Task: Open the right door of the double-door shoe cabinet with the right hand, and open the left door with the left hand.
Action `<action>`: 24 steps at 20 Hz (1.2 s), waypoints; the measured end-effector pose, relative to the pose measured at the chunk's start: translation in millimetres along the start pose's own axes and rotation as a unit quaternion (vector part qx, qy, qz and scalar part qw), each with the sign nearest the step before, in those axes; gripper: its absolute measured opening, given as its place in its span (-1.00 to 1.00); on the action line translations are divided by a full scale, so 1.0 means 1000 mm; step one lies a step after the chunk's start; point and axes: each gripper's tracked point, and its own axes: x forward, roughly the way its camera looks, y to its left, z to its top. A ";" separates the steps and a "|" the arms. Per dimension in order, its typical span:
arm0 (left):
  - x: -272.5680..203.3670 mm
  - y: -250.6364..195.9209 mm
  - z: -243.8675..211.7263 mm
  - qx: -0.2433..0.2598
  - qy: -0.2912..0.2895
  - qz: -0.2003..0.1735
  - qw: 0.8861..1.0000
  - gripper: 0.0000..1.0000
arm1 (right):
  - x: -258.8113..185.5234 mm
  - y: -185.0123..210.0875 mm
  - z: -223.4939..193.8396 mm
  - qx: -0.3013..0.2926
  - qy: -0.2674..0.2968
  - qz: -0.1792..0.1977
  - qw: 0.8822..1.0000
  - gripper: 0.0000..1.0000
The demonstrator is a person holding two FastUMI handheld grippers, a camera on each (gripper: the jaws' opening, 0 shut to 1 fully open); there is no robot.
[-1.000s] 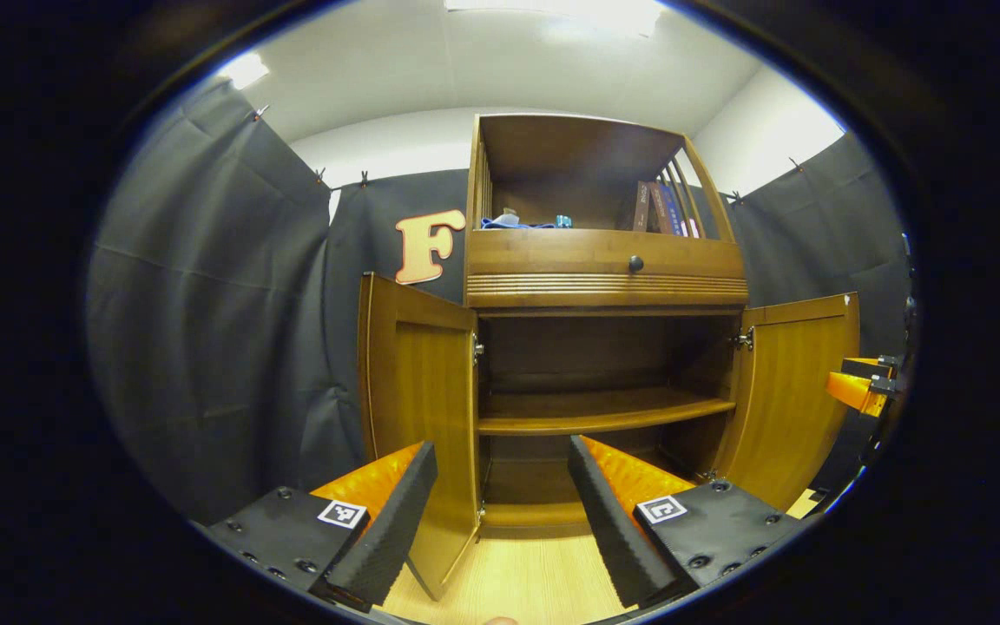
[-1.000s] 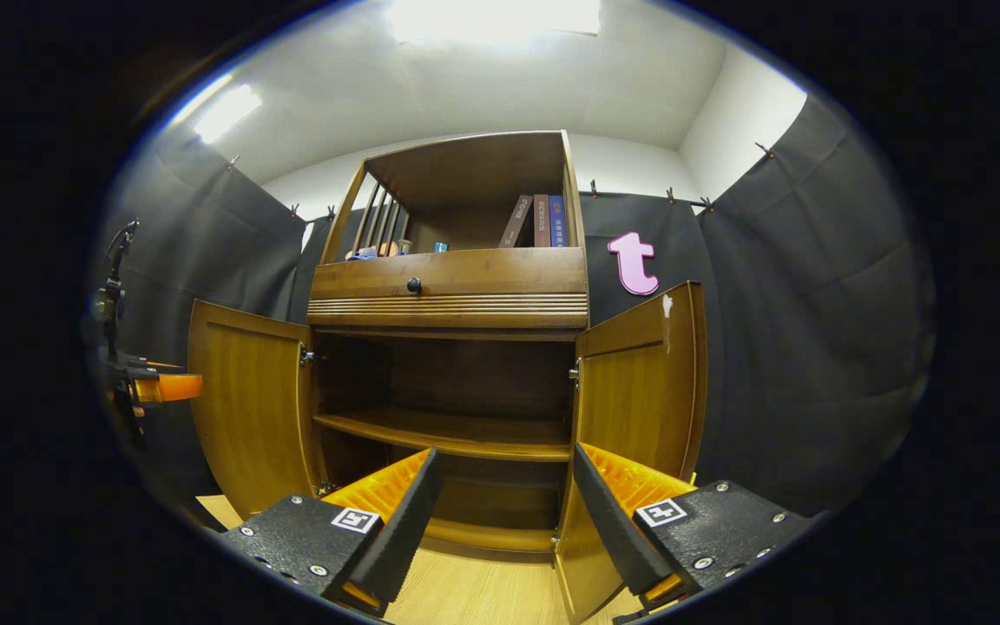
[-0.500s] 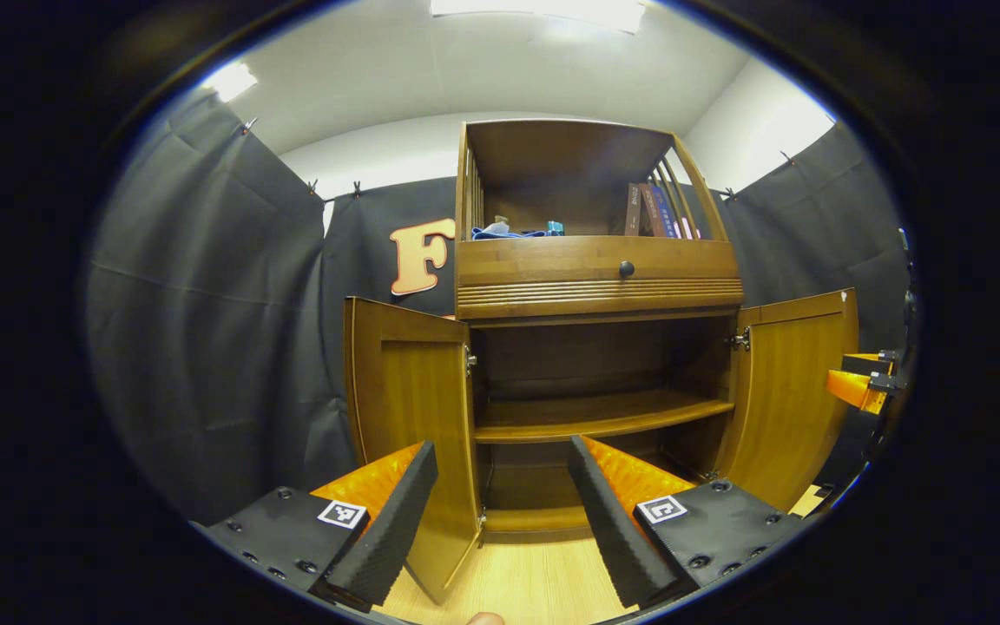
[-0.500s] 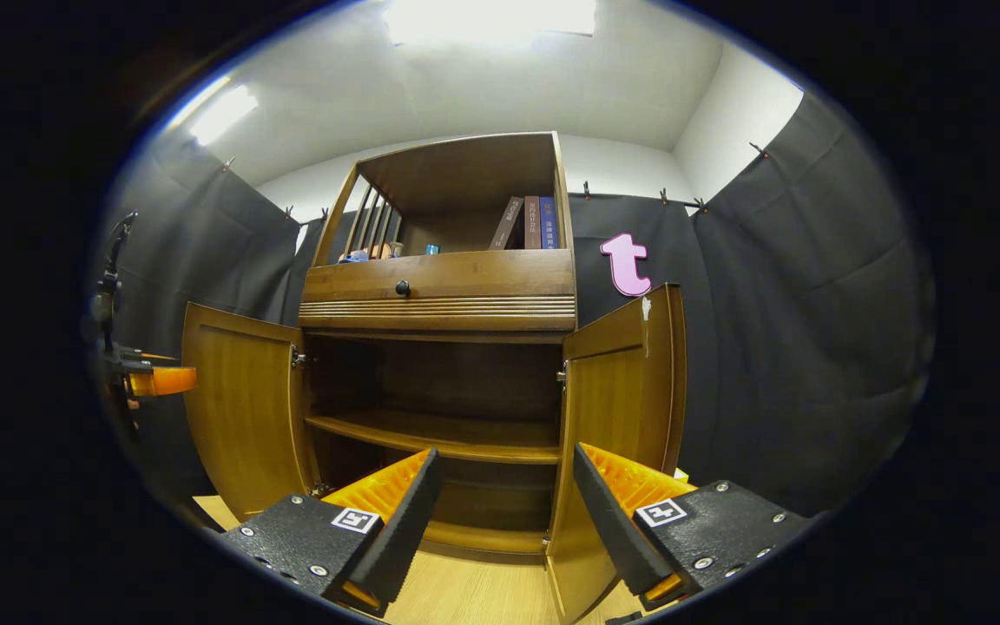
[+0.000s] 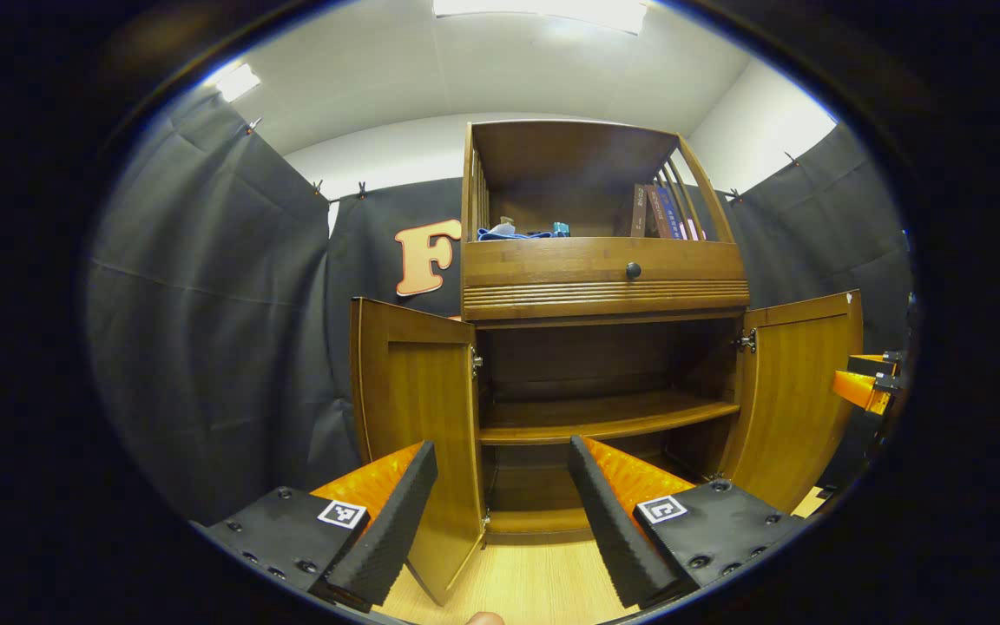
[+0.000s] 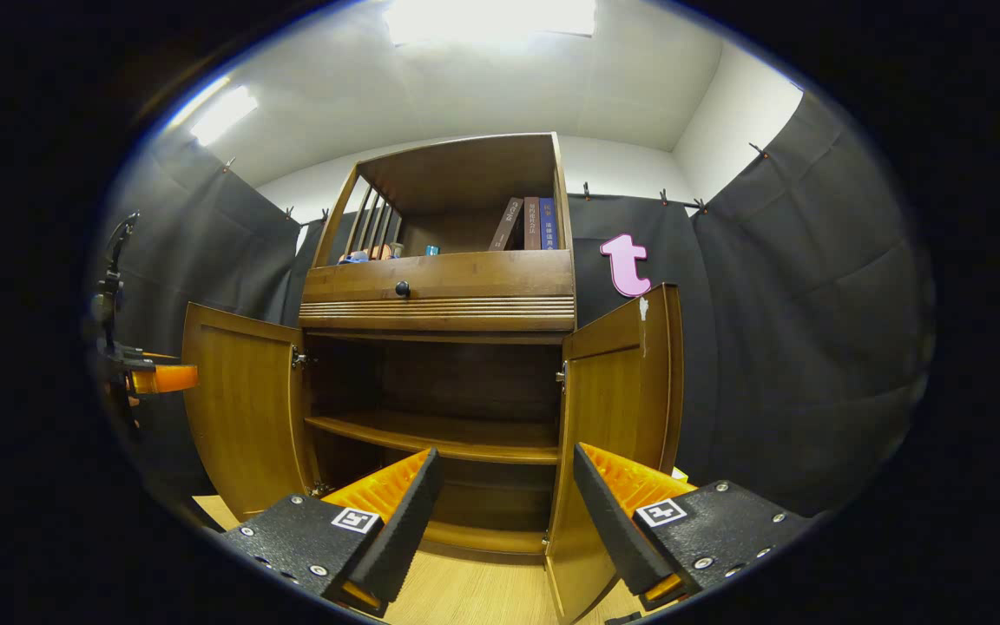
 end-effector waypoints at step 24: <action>-0.006 0.001 0.004 0.008 -0.010 0.004 1.000 0.97 | -0.003 0.002 0.001 -0.007 0.000 0.001 1.000 0.84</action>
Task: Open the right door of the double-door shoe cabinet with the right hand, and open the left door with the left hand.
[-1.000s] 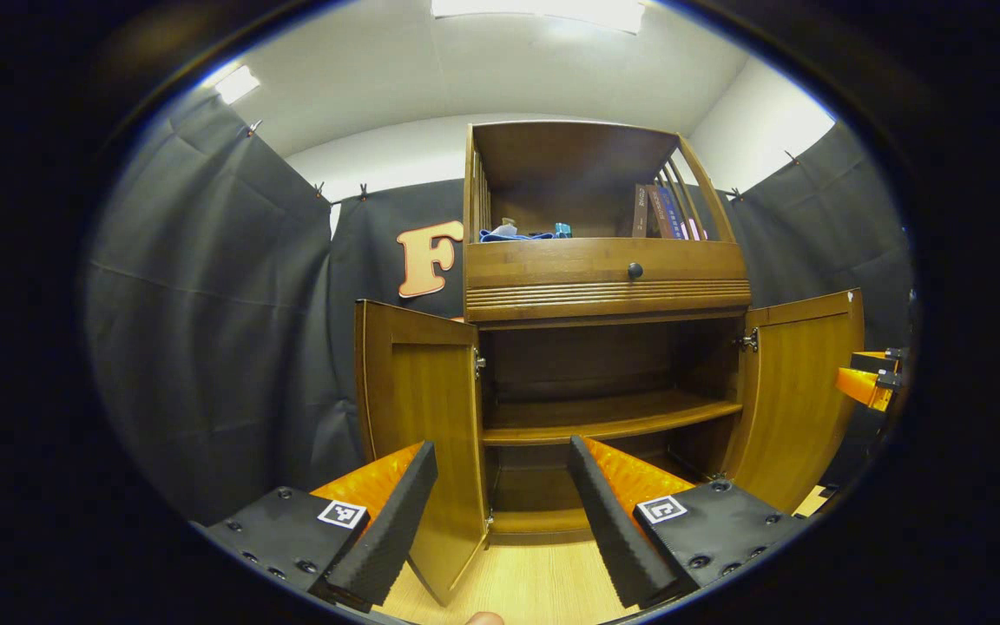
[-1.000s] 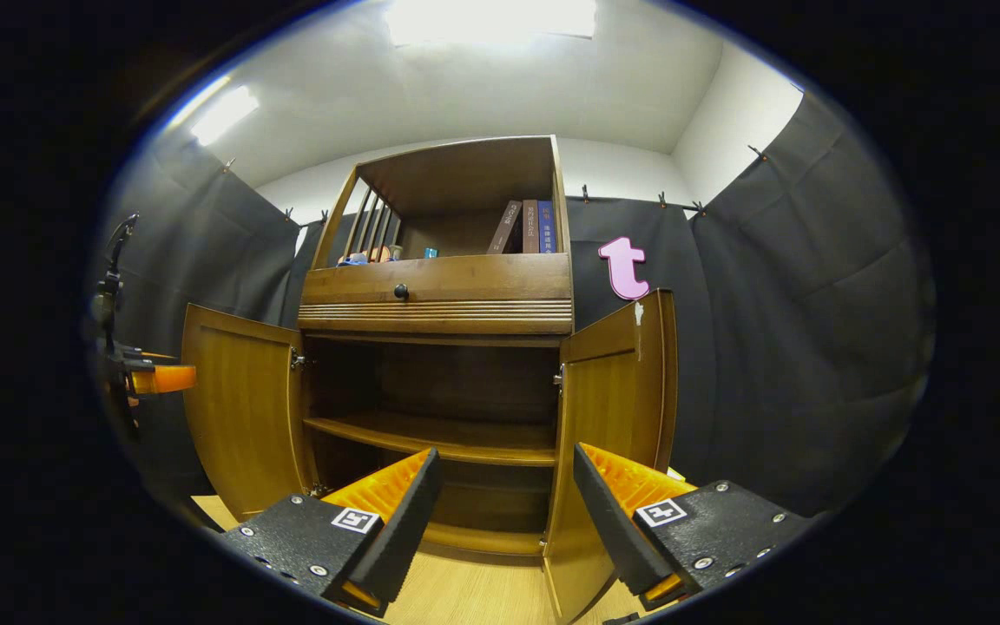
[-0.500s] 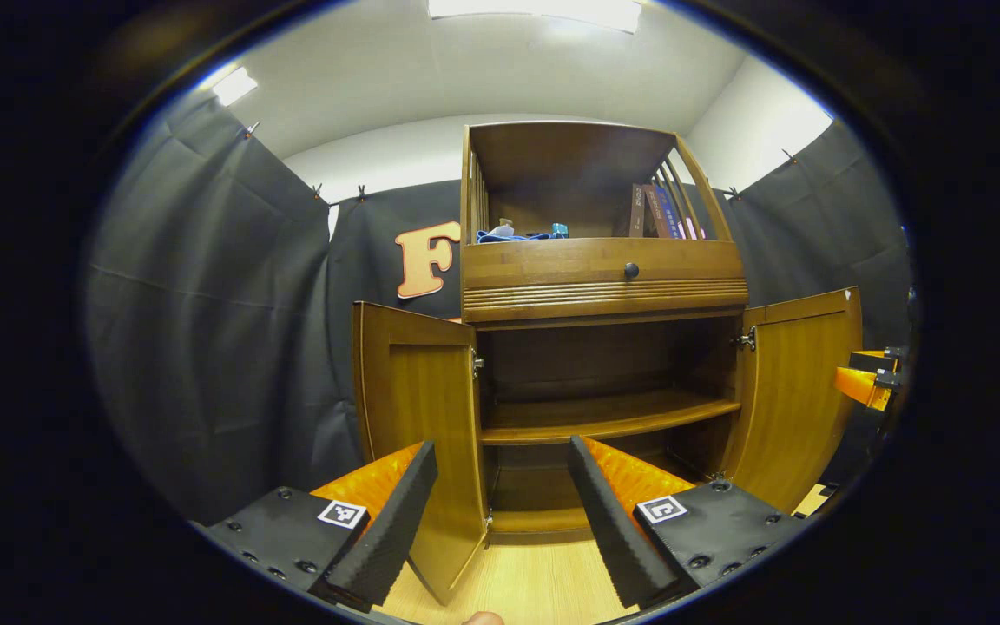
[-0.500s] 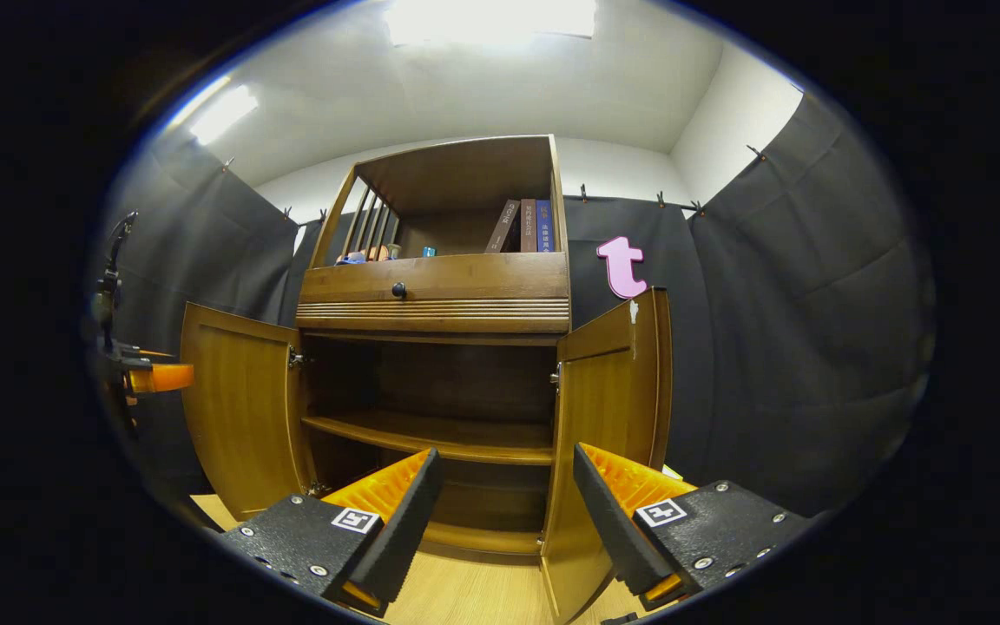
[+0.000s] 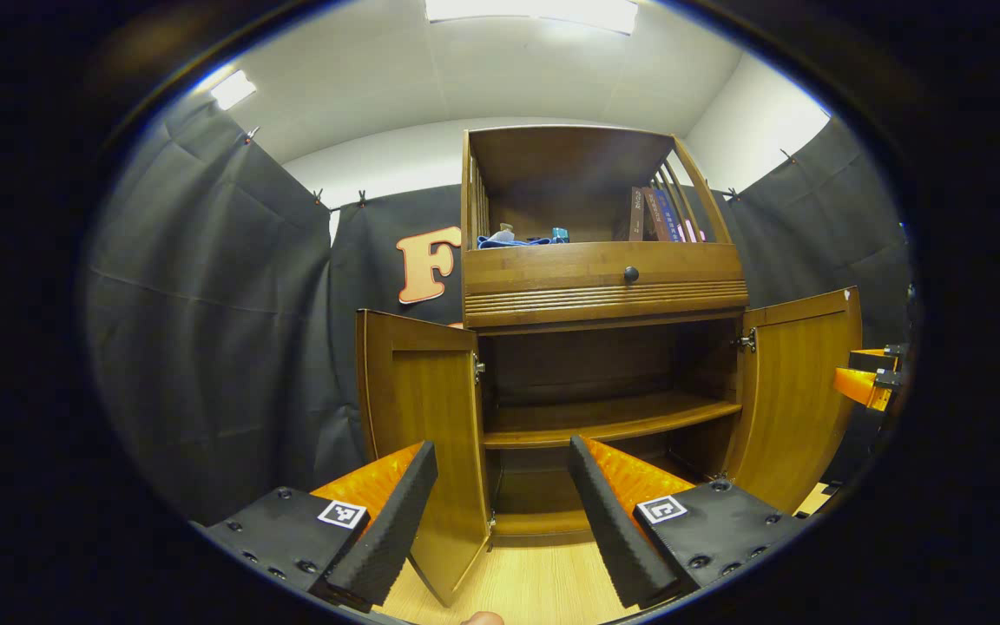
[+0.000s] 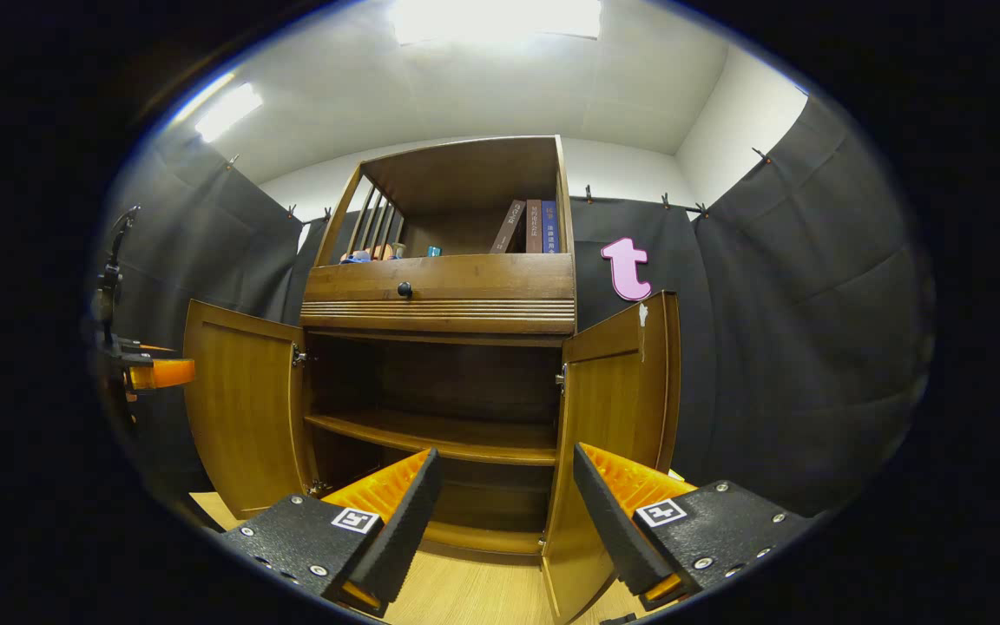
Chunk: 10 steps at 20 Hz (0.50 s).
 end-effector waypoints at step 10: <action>-0.001 0.001 0.000 -0.005 -0.001 -0.001 1.000 0.97 | -0.002 0.001 -0.001 -0.002 -0.002 0.000 1.000 0.84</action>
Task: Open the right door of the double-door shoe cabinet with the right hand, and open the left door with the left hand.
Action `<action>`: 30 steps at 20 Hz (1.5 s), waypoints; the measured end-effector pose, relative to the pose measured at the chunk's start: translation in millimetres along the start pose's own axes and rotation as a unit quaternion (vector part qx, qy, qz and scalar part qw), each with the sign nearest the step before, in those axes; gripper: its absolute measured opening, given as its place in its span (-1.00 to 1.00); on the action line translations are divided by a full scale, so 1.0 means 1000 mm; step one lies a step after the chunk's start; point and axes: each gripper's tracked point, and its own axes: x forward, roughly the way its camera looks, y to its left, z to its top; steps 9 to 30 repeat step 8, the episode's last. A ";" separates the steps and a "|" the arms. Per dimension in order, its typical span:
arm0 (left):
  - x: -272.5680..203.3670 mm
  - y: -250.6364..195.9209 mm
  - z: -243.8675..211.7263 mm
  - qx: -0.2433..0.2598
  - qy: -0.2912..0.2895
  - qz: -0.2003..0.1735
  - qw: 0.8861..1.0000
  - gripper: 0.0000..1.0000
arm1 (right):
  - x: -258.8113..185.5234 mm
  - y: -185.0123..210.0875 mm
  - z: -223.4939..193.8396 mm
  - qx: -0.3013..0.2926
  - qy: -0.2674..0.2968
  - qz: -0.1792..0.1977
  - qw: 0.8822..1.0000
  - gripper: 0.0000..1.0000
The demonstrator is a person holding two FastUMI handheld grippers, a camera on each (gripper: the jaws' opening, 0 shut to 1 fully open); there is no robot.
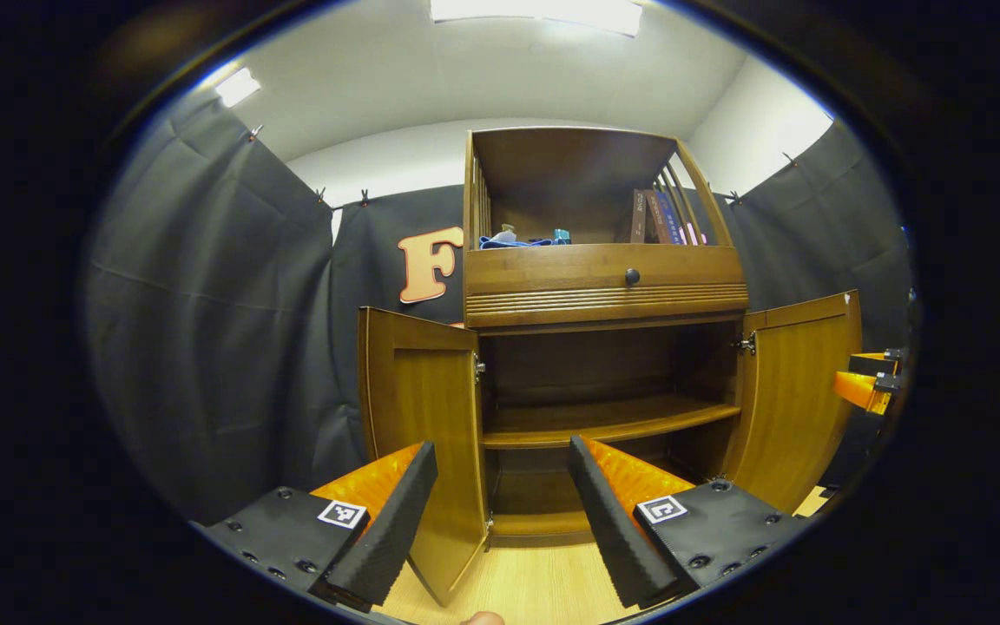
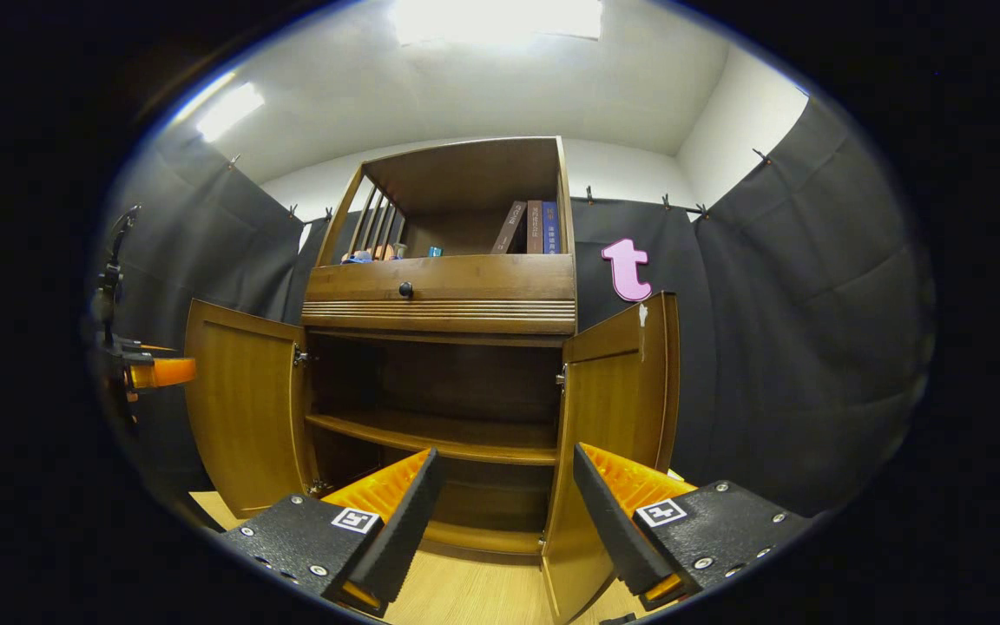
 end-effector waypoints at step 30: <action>-0.002 0.000 0.002 -0.001 -0.002 -0.001 1.000 0.97 | -0.003 0.000 0.000 0.002 0.000 0.000 1.000 0.84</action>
